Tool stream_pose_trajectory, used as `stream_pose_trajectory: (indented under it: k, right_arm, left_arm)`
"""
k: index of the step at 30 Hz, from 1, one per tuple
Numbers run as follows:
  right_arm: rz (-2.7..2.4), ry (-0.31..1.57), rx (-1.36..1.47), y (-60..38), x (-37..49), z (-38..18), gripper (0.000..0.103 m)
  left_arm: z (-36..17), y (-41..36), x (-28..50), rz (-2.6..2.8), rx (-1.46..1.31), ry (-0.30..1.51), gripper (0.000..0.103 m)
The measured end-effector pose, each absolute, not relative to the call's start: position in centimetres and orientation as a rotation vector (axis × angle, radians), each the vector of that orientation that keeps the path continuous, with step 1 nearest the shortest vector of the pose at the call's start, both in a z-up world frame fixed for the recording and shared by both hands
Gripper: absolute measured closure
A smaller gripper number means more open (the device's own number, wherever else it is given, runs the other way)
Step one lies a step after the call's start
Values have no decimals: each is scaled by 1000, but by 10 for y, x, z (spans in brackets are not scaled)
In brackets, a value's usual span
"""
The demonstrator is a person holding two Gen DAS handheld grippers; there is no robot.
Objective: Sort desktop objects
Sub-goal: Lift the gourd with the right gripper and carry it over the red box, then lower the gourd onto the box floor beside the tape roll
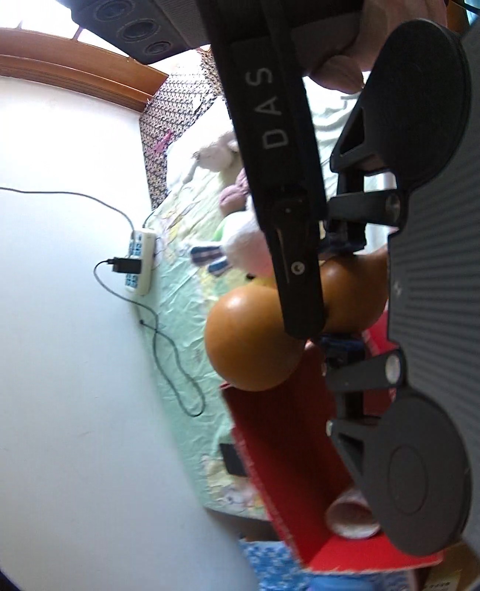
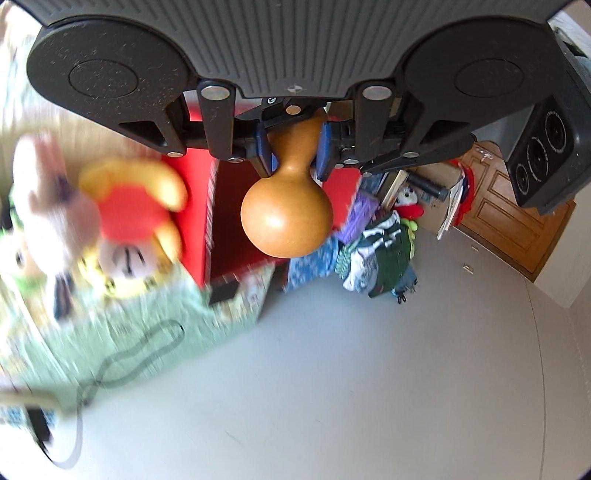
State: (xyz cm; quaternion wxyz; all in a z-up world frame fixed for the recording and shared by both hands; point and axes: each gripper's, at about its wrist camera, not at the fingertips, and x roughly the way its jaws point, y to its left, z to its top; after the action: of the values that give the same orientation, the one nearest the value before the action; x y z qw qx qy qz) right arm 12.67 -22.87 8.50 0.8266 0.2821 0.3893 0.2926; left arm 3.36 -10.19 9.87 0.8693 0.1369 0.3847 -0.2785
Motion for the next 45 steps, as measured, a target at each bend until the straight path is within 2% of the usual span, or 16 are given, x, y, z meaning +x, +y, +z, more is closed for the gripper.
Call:
stream_pose_trajectory:
  k: [4, 9, 18, 26, 35, 40, 45]
  right_arm:
    - [609, 815, 543, -205, 156, 98, 73]
    - [590, 875, 511, -173, 194, 82, 73]
    - [538, 1055, 480, -115, 232, 24, 74]
    - [511, 1194, 505, -82, 246, -14, 75]
    - [488, 1300, 520, -61, 258, -33, 75]
    - [478, 1352, 516, -53, 263, -40, 75]
    - [489, 1358, 505, -54, 262, -40, 75]
  left_arm:
    - [106, -89, 61, -583, 304, 788, 66]
    - [92, -63, 101, -584, 284, 851, 66]
    - [16, -16, 148, -567, 290, 1035, 66]
    - [-27, 10, 168, -566, 352, 1190, 66]
    - [-41, 24, 181, -518, 402, 1270, 56]
    - [-44, 26, 181, -461, 496, 1265, 57]
    - [-42, 34, 185, -484, 444, 1283, 58]
